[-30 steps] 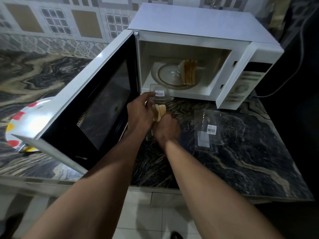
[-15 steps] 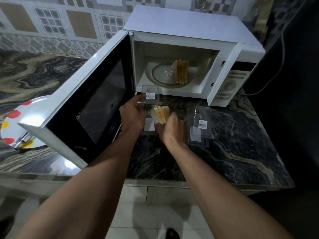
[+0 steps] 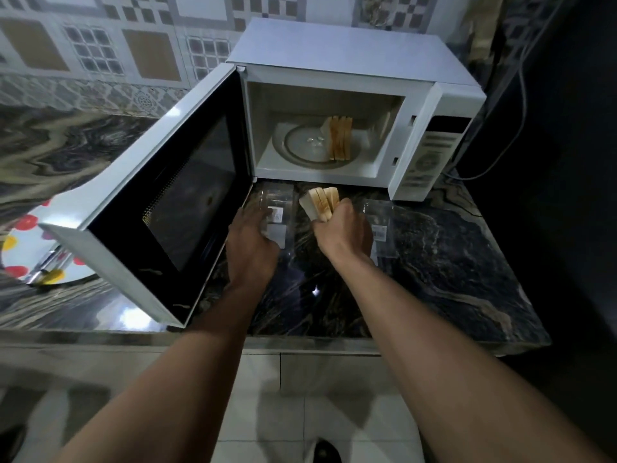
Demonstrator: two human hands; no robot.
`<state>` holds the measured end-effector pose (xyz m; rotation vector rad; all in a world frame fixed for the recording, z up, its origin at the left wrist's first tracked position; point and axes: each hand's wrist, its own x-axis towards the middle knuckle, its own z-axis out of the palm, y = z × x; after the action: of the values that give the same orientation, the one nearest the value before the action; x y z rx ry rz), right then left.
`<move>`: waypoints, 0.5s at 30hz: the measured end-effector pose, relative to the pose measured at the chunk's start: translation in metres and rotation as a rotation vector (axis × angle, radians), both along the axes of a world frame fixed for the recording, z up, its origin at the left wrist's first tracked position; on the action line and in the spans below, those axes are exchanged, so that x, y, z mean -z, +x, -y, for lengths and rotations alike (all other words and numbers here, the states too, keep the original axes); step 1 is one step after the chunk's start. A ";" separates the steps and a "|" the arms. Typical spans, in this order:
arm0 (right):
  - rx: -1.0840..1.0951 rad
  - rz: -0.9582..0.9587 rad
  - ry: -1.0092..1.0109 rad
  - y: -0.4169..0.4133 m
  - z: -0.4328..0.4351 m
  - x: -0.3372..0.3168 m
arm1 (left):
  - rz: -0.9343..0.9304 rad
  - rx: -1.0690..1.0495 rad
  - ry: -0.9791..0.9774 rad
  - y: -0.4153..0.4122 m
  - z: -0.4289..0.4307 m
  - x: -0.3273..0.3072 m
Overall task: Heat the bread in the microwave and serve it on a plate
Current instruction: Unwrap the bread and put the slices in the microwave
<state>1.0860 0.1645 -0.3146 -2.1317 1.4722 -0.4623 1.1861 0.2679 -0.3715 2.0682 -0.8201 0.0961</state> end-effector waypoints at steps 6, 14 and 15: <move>0.012 0.035 -0.027 0.004 0.024 -0.016 | 0.296 0.018 0.114 -0.042 0.013 0.004; -0.018 0.039 -0.048 0.009 0.061 -0.030 | 0.040 0.279 0.082 -0.052 0.066 0.036; -0.023 0.037 -0.049 0.011 0.065 -0.031 | 0.019 0.280 0.123 -0.050 0.075 0.043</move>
<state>1.0966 0.0994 -0.2836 -2.1641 1.4279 -0.5325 1.1362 0.1925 -0.4142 2.0464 -1.1433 -0.0913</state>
